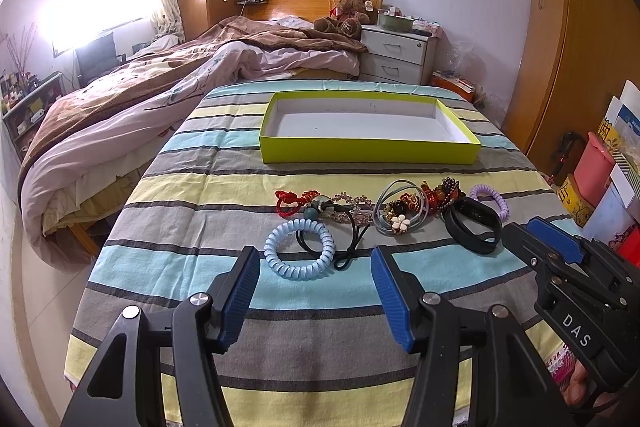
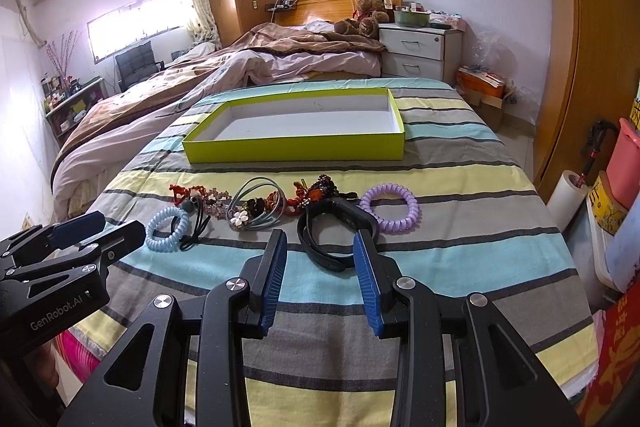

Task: Organize jewelry

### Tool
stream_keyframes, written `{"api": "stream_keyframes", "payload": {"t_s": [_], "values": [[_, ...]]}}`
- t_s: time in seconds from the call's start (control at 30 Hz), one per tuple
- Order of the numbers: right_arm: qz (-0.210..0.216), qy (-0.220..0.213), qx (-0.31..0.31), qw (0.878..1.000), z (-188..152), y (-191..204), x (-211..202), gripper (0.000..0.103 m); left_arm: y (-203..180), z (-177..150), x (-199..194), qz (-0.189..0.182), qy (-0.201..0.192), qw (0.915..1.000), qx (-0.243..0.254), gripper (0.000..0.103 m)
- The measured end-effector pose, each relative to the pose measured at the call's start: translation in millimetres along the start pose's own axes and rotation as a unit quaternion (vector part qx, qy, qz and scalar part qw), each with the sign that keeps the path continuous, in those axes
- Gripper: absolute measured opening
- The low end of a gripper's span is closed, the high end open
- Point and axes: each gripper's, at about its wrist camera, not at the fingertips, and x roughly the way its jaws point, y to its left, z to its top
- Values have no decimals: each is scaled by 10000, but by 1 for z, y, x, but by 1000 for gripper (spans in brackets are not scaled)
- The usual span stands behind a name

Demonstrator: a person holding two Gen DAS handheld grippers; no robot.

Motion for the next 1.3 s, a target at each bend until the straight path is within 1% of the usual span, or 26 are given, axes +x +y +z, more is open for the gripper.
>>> {"api": "stream_keyframes", "payload": {"t_s": [1.3], "values": [[-14,18,-4,10000,0,-1,-1,36,-1,-1,-2,15,11,10000,0,57]]}}
